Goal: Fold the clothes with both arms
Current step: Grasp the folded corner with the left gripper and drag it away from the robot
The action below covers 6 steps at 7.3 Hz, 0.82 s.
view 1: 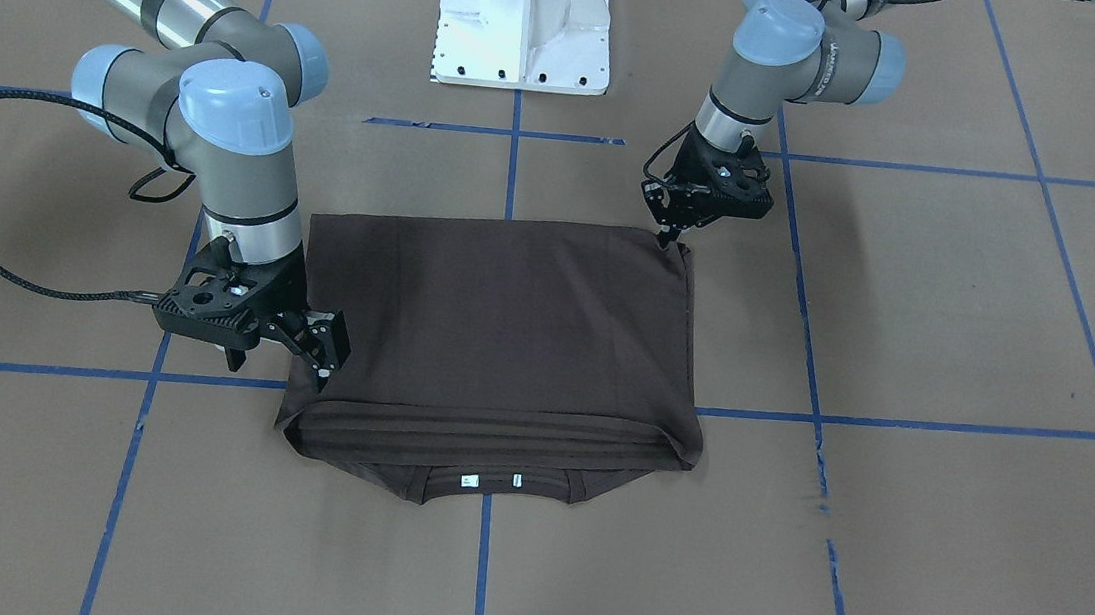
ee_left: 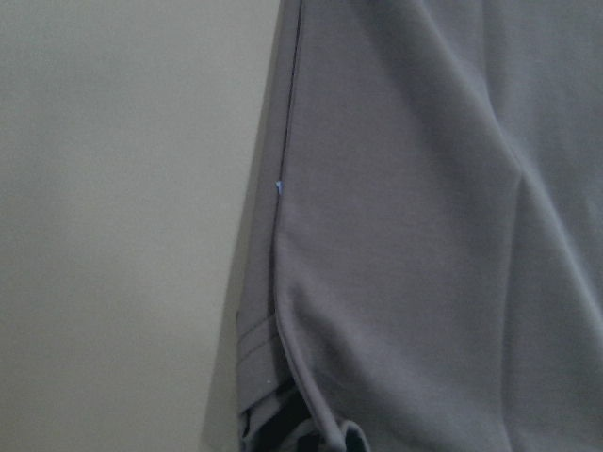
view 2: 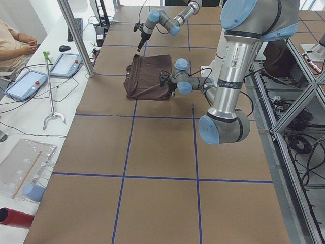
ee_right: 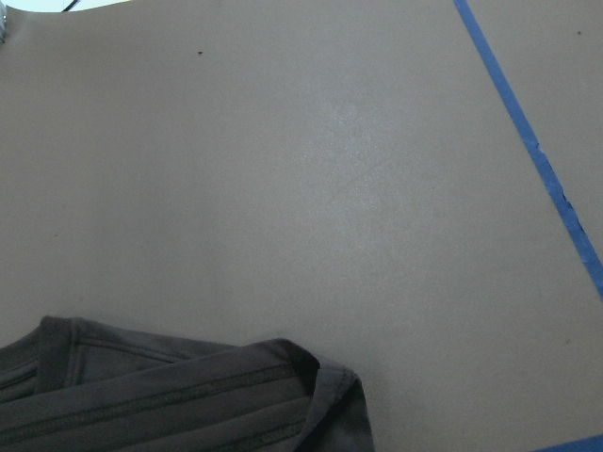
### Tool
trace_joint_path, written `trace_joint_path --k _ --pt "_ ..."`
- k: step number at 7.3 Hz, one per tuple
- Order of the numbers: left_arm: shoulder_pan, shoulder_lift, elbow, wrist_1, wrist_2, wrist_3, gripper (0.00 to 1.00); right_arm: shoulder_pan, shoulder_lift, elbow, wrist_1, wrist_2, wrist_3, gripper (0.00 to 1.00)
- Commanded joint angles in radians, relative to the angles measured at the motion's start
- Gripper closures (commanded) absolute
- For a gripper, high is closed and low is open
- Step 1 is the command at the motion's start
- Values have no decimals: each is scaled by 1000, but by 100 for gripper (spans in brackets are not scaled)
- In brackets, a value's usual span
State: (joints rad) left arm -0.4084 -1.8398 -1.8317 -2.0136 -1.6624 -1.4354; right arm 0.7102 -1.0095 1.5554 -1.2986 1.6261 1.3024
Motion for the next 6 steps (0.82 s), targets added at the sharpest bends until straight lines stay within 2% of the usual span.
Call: trace_joint_path --k 1,2,4,5,6 --pt "-18 13 -1 1 4 16 100 0 -1 0 1 0 0 0" --pt "-62 17 8 3 15 88 100 2 -1 0 1 0 0 0" --pt "-233 5 125 -4 21 270 100 0 -1 0 -1 -2 2 0" --pt "-333 -57 206 -5 21 364 100 0 -1 0 1 -2 5 0" --pt "-398 -167 352 -14 21 406 100 0 0 2 -1 -2 6 0"
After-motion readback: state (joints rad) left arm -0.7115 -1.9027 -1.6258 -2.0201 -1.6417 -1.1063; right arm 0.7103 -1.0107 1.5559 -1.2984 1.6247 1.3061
